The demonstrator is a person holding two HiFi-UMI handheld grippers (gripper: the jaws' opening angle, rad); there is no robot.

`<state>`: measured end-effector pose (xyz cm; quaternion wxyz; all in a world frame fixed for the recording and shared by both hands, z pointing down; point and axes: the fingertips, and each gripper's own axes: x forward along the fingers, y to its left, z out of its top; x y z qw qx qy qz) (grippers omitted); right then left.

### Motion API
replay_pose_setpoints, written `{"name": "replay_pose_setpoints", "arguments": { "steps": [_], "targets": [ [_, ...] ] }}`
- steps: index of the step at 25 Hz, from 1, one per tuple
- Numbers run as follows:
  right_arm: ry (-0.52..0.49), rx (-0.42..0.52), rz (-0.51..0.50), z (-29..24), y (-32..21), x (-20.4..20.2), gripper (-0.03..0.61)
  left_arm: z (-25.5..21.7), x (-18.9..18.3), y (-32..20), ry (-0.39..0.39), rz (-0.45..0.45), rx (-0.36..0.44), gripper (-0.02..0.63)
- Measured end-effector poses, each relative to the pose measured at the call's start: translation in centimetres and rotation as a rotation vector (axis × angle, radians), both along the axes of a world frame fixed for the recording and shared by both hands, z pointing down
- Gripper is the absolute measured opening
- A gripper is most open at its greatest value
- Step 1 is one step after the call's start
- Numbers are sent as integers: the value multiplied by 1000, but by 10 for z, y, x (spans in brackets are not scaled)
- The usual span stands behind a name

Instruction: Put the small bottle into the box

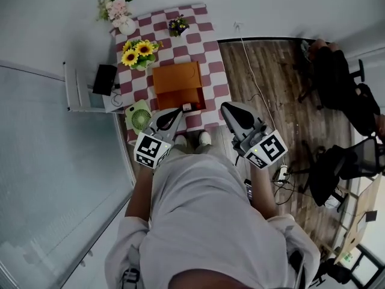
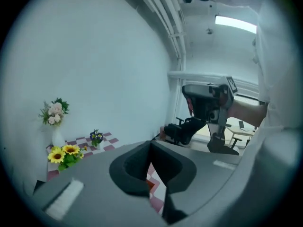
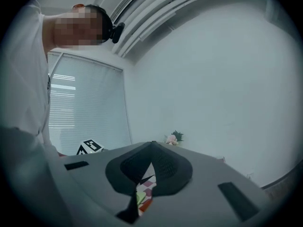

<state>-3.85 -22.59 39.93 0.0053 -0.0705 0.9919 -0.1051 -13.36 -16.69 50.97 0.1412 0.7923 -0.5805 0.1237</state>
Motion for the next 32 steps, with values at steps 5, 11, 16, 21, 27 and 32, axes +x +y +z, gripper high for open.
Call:
{"name": "replay_pose_setpoints", "arguments": {
  "steps": [5,11,16,21,27,32],
  "targets": [
    [-37,111,-63,-21,17,-19,3,-65,-4,11,27,-69,211,-4],
    [27,229,-183,-37,44,-56,3,-136,-14,23,62,-110,421,-3],
    [33,258,-220,-59,44,-80,3,-166,-26,26,44,-133,466,-3],
    [15,272,-230,-72,56,-98,3,-190,-40,26,-7,-143,480,-3],
    [-21,236,-177,-75,61,-95,3,-206,-49,30,-24,-141,496,-3],
    [-15,262,-133,-76,58,-90,2,-202,-55,35,-33,-128,488,-3]
  ]
}}
